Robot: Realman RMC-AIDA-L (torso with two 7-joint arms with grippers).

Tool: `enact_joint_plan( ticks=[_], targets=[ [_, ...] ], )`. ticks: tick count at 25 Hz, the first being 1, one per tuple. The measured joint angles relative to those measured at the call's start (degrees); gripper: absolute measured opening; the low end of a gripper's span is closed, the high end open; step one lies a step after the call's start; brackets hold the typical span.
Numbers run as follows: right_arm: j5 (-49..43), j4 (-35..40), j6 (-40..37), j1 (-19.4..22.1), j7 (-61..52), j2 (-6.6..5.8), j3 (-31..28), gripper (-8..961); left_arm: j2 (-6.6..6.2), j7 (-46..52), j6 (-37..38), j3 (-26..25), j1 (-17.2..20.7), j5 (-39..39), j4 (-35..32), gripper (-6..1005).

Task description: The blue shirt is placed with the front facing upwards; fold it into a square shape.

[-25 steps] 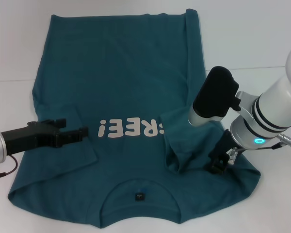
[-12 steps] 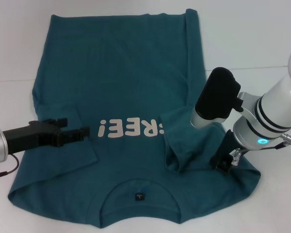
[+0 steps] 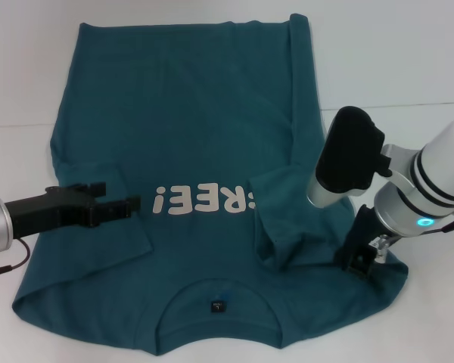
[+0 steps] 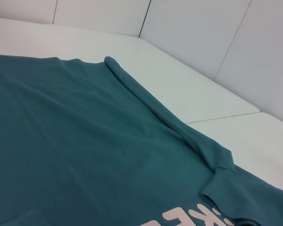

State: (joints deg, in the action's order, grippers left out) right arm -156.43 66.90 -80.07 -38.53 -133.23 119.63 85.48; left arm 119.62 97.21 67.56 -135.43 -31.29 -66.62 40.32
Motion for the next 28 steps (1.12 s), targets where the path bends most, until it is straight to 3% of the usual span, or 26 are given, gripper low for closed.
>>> enact_joint_plan(
  ticks=[9, 15, 22, 28],
  targets=[
    [-1.24, 0.97, -3.16, 0.54, 1.76, 0.14, 0.07, 1, -0.03, 0.14, -0.13, -0.04, -0.26, 0.01, -0.01, 887],
    [4.17, 2.97, -5.53, 0.61, 0.78, 0.17, -4.56, 3, -0.18, 0.61, -0.01, -0.41, -0.25, -0.15, 0.4, 887],
    [13.83, 2.56, -10.89, 0.97, 1.71, -0.01, -19.32, 261, 0.0, 3.55, 1.45, -0.51, 1.75, -0.43, 5.19, 887],
    [20.06, 2.15, -15.58, 5.67, 4.55, -0.33, -36.7, 504, -0.84, 13.86, 5.17, -0.5, 6.58, 0.83, 13.06, 888]
  ],
)
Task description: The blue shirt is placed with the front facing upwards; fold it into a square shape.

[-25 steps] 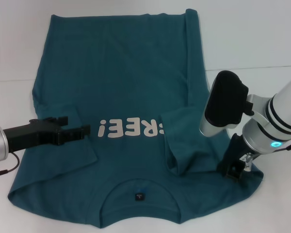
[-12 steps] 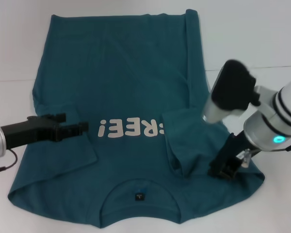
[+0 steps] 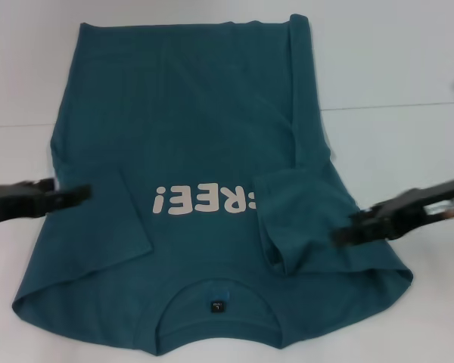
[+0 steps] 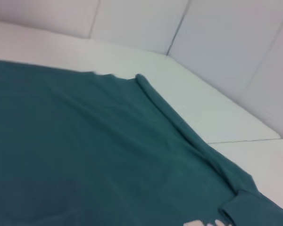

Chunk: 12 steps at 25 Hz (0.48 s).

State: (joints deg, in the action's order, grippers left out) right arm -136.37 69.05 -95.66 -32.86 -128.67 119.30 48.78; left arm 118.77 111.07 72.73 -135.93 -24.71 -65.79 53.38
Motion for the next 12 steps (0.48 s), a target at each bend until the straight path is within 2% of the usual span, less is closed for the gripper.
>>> enact_joint_plan(
  ticks=[3, 5, 8, 12],
  targets=[
    [2.59, 0.41, -0.41, 3.77, 1.24, -0.23, -5.54, 635, -0.67, 6.12, 4.02, -0.03, 2.39, 2.59, 4.52, 889],
    [3.76, 0.28, -0.28, 5.93, 2.1, -0.57, -8.86, 678, -0.7, 9.72, 6.14, -0.05, 3.31, 5.82, 6.65, 889],
    [4.37, -0.09, 0.14, 8.11, 3.21, -0.82, -12.4, 741, -0.13, 16.56, 7.07, -0.11, 3.9, 12.55, 9.42, 890],
    [4.43, -0.63, 1.3, 9.47, 5.03, -0.4, -14.9, 826, 0.82, 22.35, 6.71, -0.1, 3.76, 18.66, 10.65, 892]
  ],
)
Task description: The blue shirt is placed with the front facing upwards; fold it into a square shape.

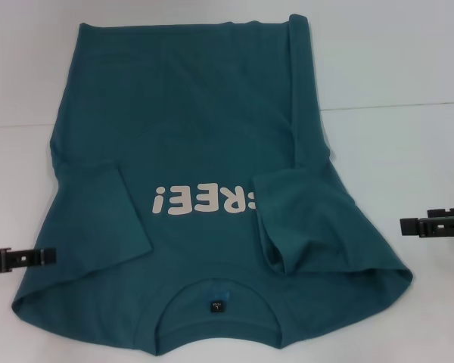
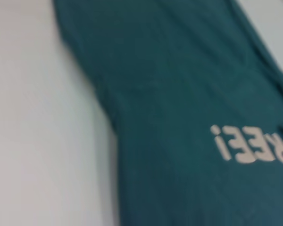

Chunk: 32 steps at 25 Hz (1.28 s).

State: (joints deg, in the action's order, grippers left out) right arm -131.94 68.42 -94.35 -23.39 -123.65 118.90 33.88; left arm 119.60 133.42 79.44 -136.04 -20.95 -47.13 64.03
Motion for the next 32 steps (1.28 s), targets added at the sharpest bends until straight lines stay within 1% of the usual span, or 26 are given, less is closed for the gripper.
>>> enact_joint_plan(
  ticks=[2, 5, 8, 14, 18, 22, 27, 32],
  targets=[
    [0.02, -0.84, 0.23, -0.12, 0.3, -0.1, -0.64, 869, 0.09, 2.44, -0.22, 0.11, -0.53, 2.96, 0.01, 894],
    [0.04, -2.25, 0.5, -0.59, 0.92, -0.55, -1.12, 873, 0.23, 3.95, -1.31, 0.09, -1.2, 6.5, 0.05, 896],
    [0.06, -2.77, 1.09, -0.9, 1.18, -0.78, -1.18, 876, 0.24, 4.08, -2.06, 0.03, -1.48, 7.34, -0.49, 895],
    [0.1, -2.82, 1.42, -1.37, 1.48, -0.8, -1.22, 874, 0.32, 4.43, -3.02, -0.04, -1.65, 9.52, -1.22, 896],
    [0.11, -2.85, 1.44, -1.47, 1.5, -0.78, -1.25, 871, 0.33, 4.47, -2.97, -0.03, -2.25, 10.11, -3.54, 896],
    [0.1, -2.92, 1.46, -1.53, 1.52, -0.93, -1.27, 869, -0.21, 4.46, -1.78, -0.08, -3.28, 9.76, -5.83, 895],
    [0.11, -3.08, 1.45, -1.49, 1.45, -1.04, -1.28, 870, -0.07, 4.14, 0.52, 0.01, -4.07, 9.74, -5.87, 891],
    [0.11, -3.69, 1.49, -1.33, 1.55, -1.13, -1.39, 870, 0.09, 3.99, 0.94, -0.23, -4.32, 9.77, -5.28, 889]
  ],
)
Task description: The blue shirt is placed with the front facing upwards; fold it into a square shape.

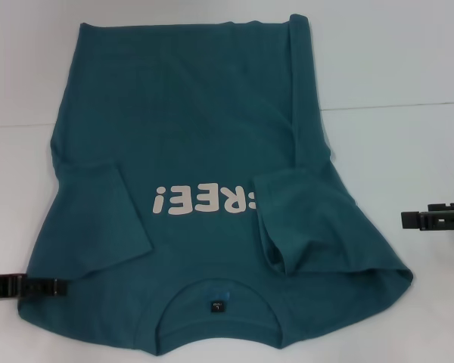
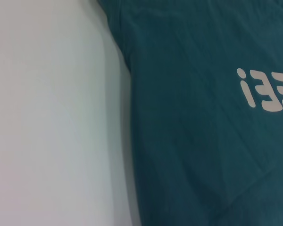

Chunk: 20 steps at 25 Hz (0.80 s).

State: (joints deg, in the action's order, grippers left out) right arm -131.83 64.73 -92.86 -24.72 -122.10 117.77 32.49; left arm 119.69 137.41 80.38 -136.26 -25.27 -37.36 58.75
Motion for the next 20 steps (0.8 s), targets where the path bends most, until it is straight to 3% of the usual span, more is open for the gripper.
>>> enact_joint_plan(
  ticks=[14, 20],
  targets=[
    [0.01, -1.37, 0.26, -0.33, 0.16, -0.64, -0.87, 870, -0.53, -0.69, -2.09, -1.2, -0.5, 0.27, -2.64, 815],
    [0.0, -1.37, 0.25, -0.47, 0.07, -0.91, -1.12, 869, -0.71, -0.84, -2.99, -0.63, -0.83, 0.72, -3.4, 654]
  ],
)
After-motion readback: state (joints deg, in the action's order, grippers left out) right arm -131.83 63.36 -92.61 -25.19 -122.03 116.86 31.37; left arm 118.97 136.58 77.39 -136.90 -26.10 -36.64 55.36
